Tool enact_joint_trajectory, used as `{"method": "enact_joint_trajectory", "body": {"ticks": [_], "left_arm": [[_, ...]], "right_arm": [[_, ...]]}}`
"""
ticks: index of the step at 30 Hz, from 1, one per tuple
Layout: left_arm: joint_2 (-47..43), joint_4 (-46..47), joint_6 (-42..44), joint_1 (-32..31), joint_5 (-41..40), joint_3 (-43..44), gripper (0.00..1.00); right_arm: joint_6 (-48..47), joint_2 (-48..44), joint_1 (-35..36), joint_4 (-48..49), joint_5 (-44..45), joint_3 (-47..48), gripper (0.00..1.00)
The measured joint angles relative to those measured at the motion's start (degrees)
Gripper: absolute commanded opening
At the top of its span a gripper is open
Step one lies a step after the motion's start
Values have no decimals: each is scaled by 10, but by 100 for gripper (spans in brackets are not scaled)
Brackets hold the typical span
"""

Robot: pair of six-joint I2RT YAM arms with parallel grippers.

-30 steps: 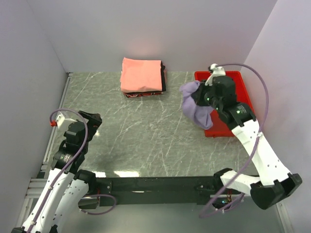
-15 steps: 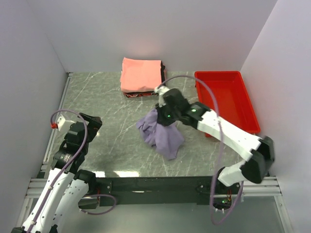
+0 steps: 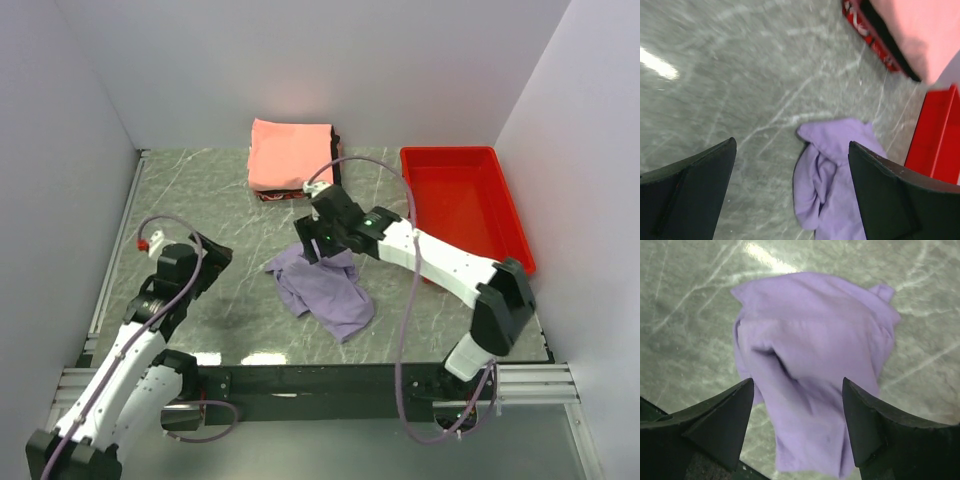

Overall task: Fold and stack the t-shirts
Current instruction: Move the tshirt to the center of the board, then flatten the tshirt out

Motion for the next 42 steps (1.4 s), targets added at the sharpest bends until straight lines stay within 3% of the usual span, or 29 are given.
{"method": "enact_joint_trajectory", "body": {"ticks": [6, 11, 18, 24, 33, 39, 42], "left_arm": [[86, 83, 34, -2, 107, -21, 98], [142, 116, 42, -6, 138, -43, 94], [258, 190, 36, -8, 157, -38, 86], [380, 226, 24, -25, 174, 12, 82], [490, 289, 5, -43, 198, 60, 56], [525, 323, 5, -45, 223, 70, 45], [535, 337, 4, -48, 232, 70, 29]], "right_arm": [[28, -127, 0, 11, 21, -113, 78], [51, -233, 0, 18, -4, -236, 79], [71, -299, 21, 21, -39, -341, 81], [82, -331, 26, 22, -41, -369, 83], [88, -372, 31, 37, -43, -389, 85], [88, -374, 38, 35, -43, -405, 85], [89, -374, 38, 35, -43, -406, 85]]}}
